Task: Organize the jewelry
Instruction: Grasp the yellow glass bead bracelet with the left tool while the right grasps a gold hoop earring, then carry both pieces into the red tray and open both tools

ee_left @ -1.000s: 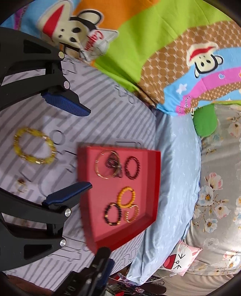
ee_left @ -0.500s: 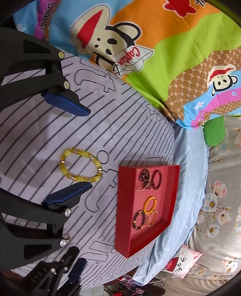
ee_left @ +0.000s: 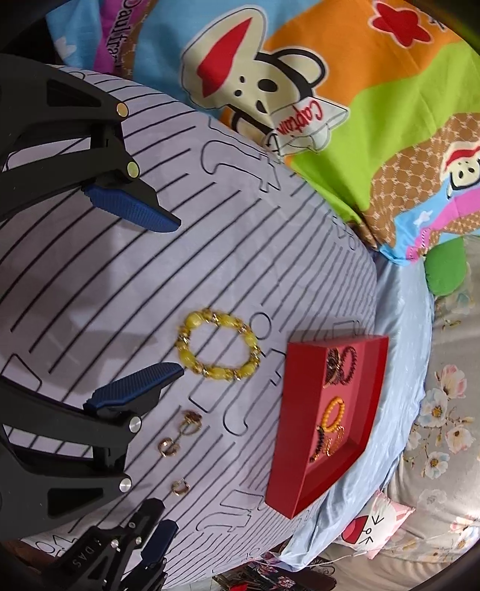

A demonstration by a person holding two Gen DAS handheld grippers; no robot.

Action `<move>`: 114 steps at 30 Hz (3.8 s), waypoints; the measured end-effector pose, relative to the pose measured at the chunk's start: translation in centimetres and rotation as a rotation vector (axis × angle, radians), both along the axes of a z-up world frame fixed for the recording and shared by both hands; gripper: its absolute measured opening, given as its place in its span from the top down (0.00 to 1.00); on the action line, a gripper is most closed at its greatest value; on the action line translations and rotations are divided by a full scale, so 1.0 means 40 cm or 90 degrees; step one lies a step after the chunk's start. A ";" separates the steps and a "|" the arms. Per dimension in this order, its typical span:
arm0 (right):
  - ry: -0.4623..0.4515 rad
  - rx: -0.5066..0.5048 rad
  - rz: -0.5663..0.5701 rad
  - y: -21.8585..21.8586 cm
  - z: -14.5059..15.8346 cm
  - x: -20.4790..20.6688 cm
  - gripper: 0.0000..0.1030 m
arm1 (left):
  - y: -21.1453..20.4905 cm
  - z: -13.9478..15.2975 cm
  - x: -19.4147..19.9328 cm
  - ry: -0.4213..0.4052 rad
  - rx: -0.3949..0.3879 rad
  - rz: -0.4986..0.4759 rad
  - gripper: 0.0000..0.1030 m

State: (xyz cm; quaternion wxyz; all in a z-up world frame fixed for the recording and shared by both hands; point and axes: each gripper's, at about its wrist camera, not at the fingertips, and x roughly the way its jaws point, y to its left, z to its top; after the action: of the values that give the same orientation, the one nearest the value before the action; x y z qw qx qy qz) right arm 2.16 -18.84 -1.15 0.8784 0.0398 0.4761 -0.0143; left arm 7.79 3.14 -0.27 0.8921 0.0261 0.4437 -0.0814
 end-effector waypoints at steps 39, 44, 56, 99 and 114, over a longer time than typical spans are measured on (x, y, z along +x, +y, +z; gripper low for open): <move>0.009 0.033 0.029 0.027 -0.007 0.072 0.63 | -0.040 -0.057 0.106 0.041 -0.001 -0.026 0.91; 0.008 0.031 0.070 0.088 -0.013 0.100 0.63 | -0.022 -0.059 0.100 0.043 0.002 -0.019 0.91; 0.006 0.026 0.106 0.144 -0.040 0.159 0.63 | -0.015 -0.061 0.091 0.038 0.008 -0.018 0.91; -0.100 0.044 -0.033 -0.177 0.147 0.388 0.79 | -0.293 0.269 0.311 -0.120 -0.082 -0.139 0.91; -0.052 0.045 -0.051 -0.196 0.049 0.430 0.82 | -0.342 0.093 0.377 -0.039 -0.020 -0.130 0.91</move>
State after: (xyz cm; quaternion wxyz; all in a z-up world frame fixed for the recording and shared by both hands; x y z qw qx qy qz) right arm 19.35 -26.67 0.83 0.8938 0.0902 0.4382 -0.0315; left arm 22.86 -10.55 3.43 0.8927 0.0600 0.4097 -0.1779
